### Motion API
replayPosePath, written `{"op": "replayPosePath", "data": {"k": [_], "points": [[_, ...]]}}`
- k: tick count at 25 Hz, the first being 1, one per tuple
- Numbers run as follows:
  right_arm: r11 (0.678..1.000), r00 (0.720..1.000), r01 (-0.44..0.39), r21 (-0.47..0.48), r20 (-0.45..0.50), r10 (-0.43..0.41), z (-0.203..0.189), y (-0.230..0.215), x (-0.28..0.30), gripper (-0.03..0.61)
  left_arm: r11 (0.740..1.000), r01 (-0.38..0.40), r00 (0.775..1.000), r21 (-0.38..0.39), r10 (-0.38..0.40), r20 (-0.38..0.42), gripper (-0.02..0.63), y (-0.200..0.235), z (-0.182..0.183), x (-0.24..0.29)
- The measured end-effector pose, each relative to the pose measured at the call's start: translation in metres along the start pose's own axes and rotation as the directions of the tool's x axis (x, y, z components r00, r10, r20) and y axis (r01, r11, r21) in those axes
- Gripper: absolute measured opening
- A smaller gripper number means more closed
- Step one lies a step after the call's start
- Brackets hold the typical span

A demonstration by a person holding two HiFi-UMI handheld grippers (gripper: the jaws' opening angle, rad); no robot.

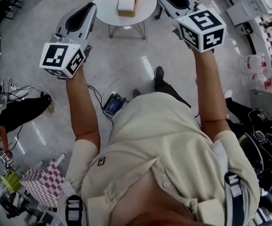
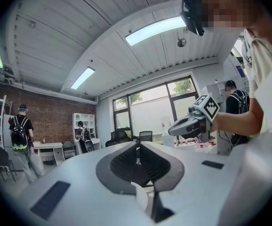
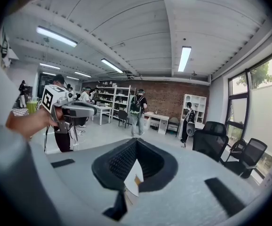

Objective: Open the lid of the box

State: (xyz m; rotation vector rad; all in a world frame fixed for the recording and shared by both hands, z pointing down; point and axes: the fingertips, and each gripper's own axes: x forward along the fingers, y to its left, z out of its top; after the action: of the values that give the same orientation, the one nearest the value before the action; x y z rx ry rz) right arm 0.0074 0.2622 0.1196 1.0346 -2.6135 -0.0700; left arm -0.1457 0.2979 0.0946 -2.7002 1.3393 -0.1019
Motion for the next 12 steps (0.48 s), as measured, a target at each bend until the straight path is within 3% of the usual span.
{"op": "replayPosePath", "data": {"k": [5,12], "points": [[0.999,0.999,-0.036,0.011,0.010,0.036,-0.004,-0.029,0.017,-0.008,1.000,-0.029,0.999,0.010,0.029,-0.034,0.021,0.006,-0.002,0.027],[0.994,0.993,-0.111,0.020,0.029,0.111,-0.024,-0.131,0.047,-0.008,0.996,-0.087,0.994,0.028,0.089,-0.070,0.021,0.008,-0.006,0.129]]}}
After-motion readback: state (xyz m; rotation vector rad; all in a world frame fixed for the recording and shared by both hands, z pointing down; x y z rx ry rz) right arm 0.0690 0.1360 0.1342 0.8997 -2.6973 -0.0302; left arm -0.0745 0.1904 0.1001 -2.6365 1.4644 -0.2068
